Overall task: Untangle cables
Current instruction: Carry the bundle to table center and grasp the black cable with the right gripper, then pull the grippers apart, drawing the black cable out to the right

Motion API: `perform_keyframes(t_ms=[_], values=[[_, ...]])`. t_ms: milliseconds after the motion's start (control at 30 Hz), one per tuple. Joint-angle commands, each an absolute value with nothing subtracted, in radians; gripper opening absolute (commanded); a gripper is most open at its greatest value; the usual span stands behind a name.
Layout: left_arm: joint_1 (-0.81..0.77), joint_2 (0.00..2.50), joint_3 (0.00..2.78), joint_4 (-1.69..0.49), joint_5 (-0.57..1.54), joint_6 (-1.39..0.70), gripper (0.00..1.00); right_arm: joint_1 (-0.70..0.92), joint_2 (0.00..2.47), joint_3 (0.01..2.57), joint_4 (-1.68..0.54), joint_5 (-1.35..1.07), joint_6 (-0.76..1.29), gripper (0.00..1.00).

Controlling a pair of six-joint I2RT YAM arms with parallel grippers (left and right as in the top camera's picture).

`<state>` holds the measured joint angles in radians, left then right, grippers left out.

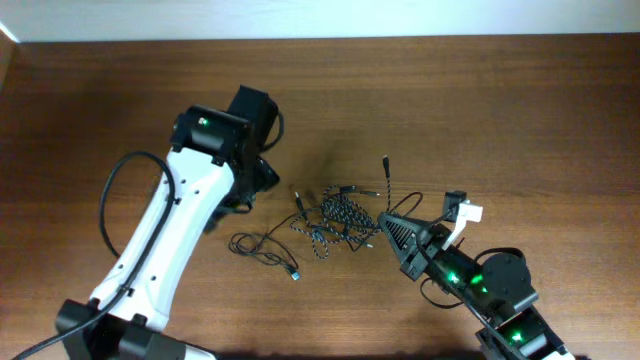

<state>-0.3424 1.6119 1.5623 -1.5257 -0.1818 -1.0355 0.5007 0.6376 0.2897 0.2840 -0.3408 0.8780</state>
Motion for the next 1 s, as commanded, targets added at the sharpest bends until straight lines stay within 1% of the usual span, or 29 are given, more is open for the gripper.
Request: perform_keyframes(t_ms=[0,67,167,200,233,267,333,367,400,433,467,500,567,600,667,733,800,867,967], values=[[-0.337,1.602,1.462,-1.510,0.113,-0.938,0.99,0.495,0.630,0.293,0.279,-0.290,0.841,0.04],[-0.338,1.602,1.380,-1.448,0.225,-0.926,0.98,0.495,0.632,0.293,0.270,-0.275,0.818,0.04],[-0.338,1.602,1.200,-1.151,0.380,-0.953,0.89,0.495,0.653,0.293,0.268,-0.276,0.819,0.04],[-0.338,1.602,1.128,-1.043,0.409,-1.013,0.83,0.495,0.665,0.293,0.268,-0.276,0.819,0.04],[-0.338,1.602,1.069,-0.950,0.431,-1.053,0.74,0.495,0.673,0.293,0.269,-0.276,0.819,0.04],[-0.339,1.602,1.032,-0.882,0.443,-1.066,0.67,0.495,0.682,0.293,0.269,-0.276,0.819,0.04],[-0.340,1.602,0.998,-0.812,0.452,-1.088,0.56,0.495,0.694,0.293,0.269,-0.276,0.819,0.04],[-0.347,1.602,0.992,-0.789,0.439,-1.112,0.40,0.496,0.696,0.293,0.269,-0.276,0.819,0.04],[-0.360,1.602,0.992,-0.759,0.410,-1.114,0.22,0.496,0.696,0.293,0.269,-0.276,0.819,0.04],[-0.366,1.602,0.992,-0.752,0.381,-1.114,0.10,0.496,0.696,0.293,0.270,-0.276,0.819,0.04],[-0.371,1.602,0.992,-0.753,0.301,-1.112,0.00,0.496,0.696,0.294,0.270,-0.276,0.819,0.04],[-0.361,1.600,0.994,-0.776,0.173,-1.073,0.00,0.494,0.696,0.294,0.283,-0.275,0.819,0.04],[-0.310,1.589,1.019,-0.844,0.073,-0.948,0.00,0.451,0.696,0.321,0.279,-0.277,0.801,0.04],[-0.238,1.574,1.068,-0.954,-0.010,-0.875,0.00,0.400,0.696,0.368,0.237,-0.280,0.764,0.04],[-0.082,1.551,1.179,-1.124,-0.130,-0.865,0.00,0.301,0.696,0.500,0.043,-0.279,0.685,0.04],[0.072,1.542,1.286,-1.220,-0.136,-0.828,0.00,0.193,0.696,0.670,-0.195,-0.275,0.563,0.04],[0.184,1.542,1.347,-1.259,-0.135,-0.815,0.00,0.081,0.697,0.797,-0.341,-0.274,0.497,0.04],[0.236,1.542,1.349,-1.260,-0.136,-0.813,0.00,-0.039,0.696,0.882,-0.447,-0.278,0.497,0.04],[0.253,1.542,1.349,-1.259,-0.137,-0.813,0.00,-0.104,0.696,0.908,-0.484,-0.278,0.496,0.04]])
